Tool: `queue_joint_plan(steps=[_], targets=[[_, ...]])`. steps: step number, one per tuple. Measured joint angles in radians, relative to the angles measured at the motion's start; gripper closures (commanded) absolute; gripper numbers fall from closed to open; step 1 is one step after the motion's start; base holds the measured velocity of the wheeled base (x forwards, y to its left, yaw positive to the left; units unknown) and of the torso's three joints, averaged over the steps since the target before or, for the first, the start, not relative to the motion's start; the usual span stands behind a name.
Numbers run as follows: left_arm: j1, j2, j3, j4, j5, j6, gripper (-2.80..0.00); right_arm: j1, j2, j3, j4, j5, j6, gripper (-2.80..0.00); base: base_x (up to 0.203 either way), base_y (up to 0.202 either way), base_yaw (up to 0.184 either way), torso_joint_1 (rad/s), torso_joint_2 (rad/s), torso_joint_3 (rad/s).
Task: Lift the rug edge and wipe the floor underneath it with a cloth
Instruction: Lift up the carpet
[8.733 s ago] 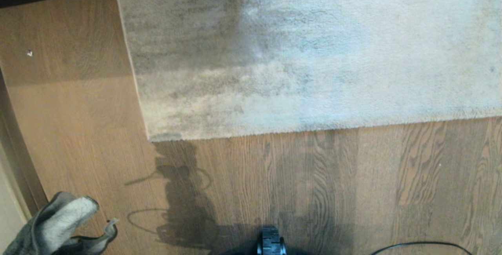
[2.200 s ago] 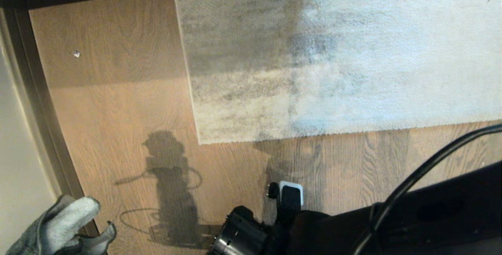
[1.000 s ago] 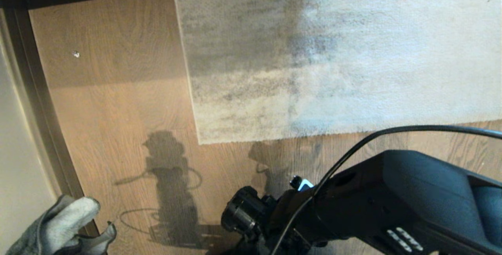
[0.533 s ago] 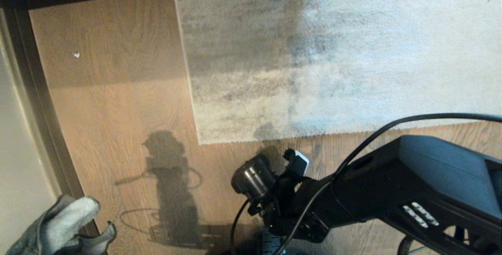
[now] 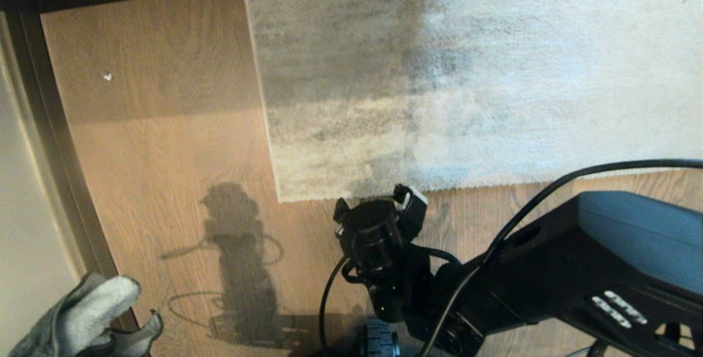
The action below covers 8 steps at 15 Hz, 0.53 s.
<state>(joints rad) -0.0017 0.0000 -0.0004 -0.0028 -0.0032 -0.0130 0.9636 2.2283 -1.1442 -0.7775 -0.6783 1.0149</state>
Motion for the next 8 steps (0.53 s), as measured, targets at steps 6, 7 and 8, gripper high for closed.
queue_joint_plan(steps=[6,7,8], targets=[[0.0,0.0,0.0,0.0,0.0,0.0,0.0,0.017,0.04,0.103,-0.299,-0.001,-0.011,-2.8,0.0,0.0,0.0,0.0,0.0,0.0],[0.0,0.0,0.0,0.0,0.0,0.0,0.0,0.019,0.05,0.112,-0.327,0.0,-0.01,-2.8,0.0,0.0,0.0,0.0,0.0,0.0],[0.0,0.0,0.0,0.0,-0.001,0.0,0.0,0.02,0.061,0.118,-0.364,0.0,-0.007,-2.8,0.0,0.0,0.0,0.0,0.0,0.0]])
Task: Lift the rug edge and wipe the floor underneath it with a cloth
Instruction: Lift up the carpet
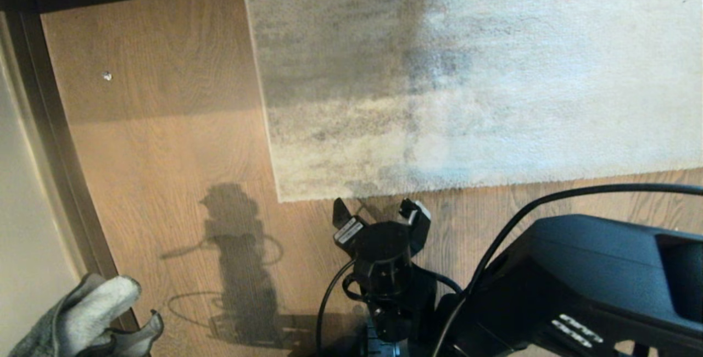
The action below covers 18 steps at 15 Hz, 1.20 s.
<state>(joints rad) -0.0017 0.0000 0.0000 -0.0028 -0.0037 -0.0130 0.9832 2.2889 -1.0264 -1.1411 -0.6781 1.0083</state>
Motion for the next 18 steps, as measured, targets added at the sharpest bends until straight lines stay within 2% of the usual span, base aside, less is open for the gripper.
queue_joint_plan(steps=[4,6,12,18], targets=[[0.0,0.0,0.0,0.0,0.0,0.0,0.0,0.001,0.057,0.007,-0.188,0.021,0.005,-2.8,0.0,0.0,0.0,0.0,0.0,0.0],[0.0,0.0,0.0,0.0,0.0,0.0,0.0,0.001,0.085,0.008,-0.229,0.023,0.005,-2.8,0.0,0.0,0.0,0.0,0.0,0.0],[0.0,0.0,0.0,0.0,0.001,0.0,0.0,-0.009,0.169,0.0,-0.253,0.024,-0.027,-2.8,0.0,0.0,0.0,0.0,0.0,0.0],[0.0,0.0,0.0,0.0,0.0,0.0,0.0,-0.072,0.202,-0.079,-0.246,0.024,-0.08,-2.8,0.0,0.0,0.0,0.0,0.0,0.0]])
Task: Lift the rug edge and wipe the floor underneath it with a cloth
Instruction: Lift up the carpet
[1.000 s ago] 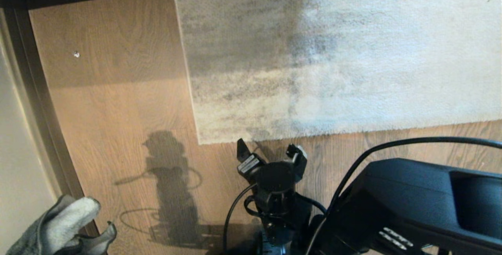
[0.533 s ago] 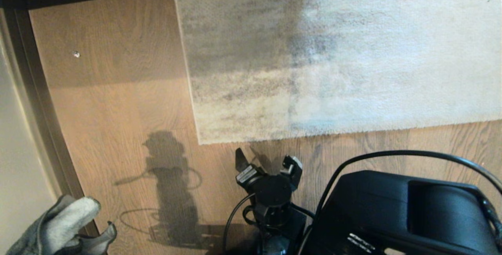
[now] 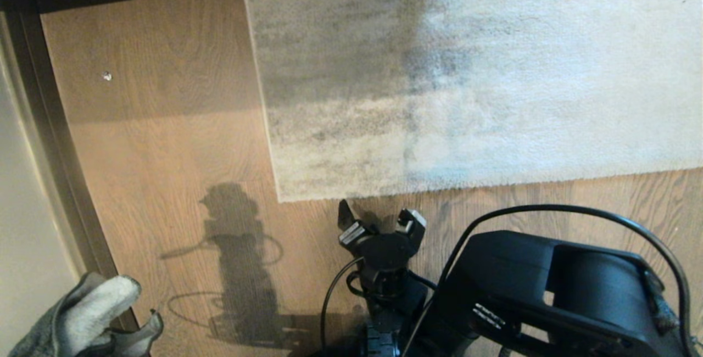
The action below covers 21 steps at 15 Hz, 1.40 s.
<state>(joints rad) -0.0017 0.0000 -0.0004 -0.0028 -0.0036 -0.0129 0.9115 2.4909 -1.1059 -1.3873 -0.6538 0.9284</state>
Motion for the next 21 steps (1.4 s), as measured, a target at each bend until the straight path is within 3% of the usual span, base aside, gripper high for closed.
queue_joint_plan(steps=[7,13,21], targets=[[0.0,0.0,0.0,0.0,0.0,0.0,0.0,-0.039,0.028,-0.084,0.004,0.001,-0.016,-2.8,0.0,0.0,0.0,0.0,0.0,0.0],[0.0,0.0,0.0,0.0,0.0,0.0,0.0,-0.061,0.023,-0.187,0.025,0.018,-0.083,-2.8,0.0,0.0,0.0,0.0,0.0,0.0],[0.0,0.0,0.0,0.0,0.0,0.0,0.0,-0.096,-0.053,-0.213,0.09,0.029,-0.108,-2.8,0.0,0.0,0.0,0.0,0.0,0.0]])
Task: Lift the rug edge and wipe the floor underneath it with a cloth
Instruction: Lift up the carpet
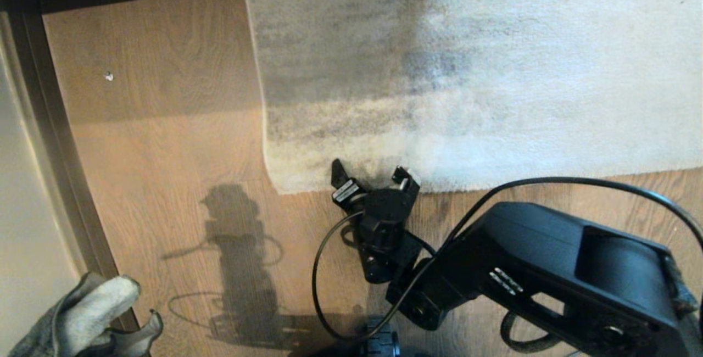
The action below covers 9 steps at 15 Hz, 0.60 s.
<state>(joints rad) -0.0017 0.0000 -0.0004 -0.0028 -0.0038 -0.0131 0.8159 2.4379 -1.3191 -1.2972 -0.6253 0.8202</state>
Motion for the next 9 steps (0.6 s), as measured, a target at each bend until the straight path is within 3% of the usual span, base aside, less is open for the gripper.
queue_joint_plan(steps=[9], targets=[[0.0,0.0,0.0,0.0,0.0,0.0,0.0,0.001,-0.24,0.058,0.164,-0.003,-0.054,-2.8,0.0,0.0,0.0,0.0,0.0,0.0]])
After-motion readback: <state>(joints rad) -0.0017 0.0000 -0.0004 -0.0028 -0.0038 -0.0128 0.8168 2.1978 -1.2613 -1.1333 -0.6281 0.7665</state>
